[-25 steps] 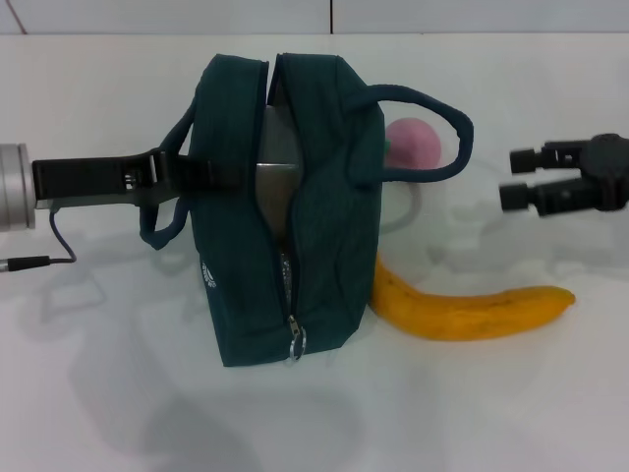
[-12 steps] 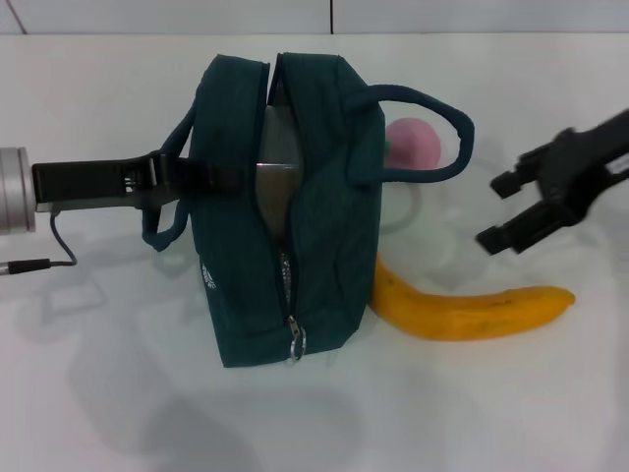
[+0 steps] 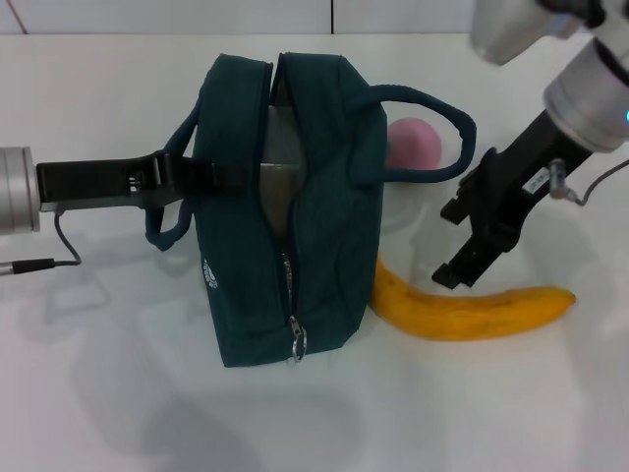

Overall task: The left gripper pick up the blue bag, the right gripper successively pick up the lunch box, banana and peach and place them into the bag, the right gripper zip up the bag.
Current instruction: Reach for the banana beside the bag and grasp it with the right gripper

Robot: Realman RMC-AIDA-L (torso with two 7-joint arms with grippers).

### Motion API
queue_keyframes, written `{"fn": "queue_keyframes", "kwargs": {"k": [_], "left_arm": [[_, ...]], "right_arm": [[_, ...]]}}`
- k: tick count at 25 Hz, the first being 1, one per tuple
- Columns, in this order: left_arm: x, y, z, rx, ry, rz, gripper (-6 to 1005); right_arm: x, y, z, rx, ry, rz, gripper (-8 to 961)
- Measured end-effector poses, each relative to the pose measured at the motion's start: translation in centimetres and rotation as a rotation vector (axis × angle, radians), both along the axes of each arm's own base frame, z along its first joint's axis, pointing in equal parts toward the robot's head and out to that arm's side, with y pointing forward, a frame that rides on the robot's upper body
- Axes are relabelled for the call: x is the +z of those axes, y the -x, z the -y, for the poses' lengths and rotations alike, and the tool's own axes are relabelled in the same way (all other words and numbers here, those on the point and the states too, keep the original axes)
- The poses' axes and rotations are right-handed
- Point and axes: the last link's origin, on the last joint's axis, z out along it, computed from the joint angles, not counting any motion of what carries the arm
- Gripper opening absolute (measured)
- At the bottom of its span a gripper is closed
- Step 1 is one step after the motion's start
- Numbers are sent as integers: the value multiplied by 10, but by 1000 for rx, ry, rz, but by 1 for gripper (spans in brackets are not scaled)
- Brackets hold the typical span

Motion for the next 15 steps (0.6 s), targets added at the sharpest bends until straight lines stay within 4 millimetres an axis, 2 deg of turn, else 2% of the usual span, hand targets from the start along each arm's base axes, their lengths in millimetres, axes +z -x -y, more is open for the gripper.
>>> {"fn": "queue_keyframes", "kwargs": {"k": [8,15], "left_arm": [[-1,-1,-2,5,-4,1,36],[-1,-3,-4,2,-5,1,36]], "right_arm": [[-20,-2,7,63,24,144,880],[-32,-5,9,89,18,189,879]]}}
